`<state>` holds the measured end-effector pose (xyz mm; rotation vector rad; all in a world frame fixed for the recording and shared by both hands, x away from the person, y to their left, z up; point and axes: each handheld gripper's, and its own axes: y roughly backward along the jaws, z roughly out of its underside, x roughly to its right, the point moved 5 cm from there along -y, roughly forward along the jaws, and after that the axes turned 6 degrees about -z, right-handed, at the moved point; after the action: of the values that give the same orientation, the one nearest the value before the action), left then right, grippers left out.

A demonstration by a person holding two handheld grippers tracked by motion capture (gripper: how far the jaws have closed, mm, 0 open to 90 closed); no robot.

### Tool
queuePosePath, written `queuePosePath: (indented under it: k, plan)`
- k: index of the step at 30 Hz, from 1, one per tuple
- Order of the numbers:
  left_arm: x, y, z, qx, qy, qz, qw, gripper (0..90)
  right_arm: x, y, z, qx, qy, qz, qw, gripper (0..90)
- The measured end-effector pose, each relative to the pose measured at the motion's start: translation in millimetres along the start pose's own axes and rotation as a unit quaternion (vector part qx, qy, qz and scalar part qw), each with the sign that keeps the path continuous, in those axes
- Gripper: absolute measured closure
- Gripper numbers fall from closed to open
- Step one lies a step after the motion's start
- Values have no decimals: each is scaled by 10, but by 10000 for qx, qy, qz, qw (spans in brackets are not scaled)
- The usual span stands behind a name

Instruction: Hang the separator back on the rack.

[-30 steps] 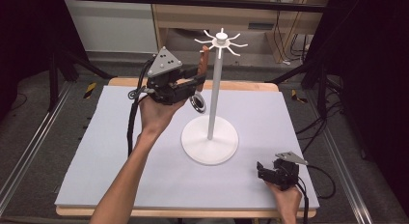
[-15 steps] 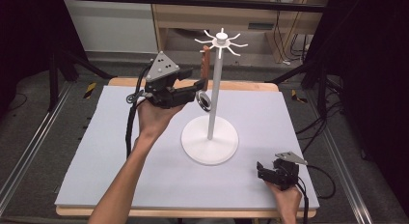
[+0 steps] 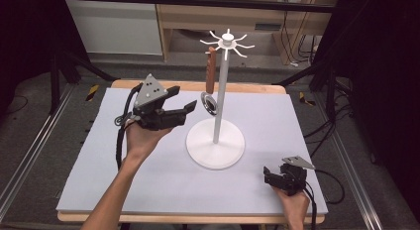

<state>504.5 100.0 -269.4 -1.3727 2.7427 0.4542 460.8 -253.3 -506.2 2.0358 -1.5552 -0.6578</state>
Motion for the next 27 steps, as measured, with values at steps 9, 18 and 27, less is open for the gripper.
queuePosePath:
  k: [9, 18, 27]
  plan:
    - [-127, 166, 546, -438, 384, -84, 9983, 316, 5, -2, 5, -15, 7, 32, 10000, 135]
    - [-352, 290, 1179, -957, 622, -340, 9929, 302, 22, 7, 18, -17, -39, 59, 10000, 135]
    - [-556, 434, 1764, -1329, 811, -717, 9852, 308, 54, 8, 25, -14, -104, 58, 9999, 134]
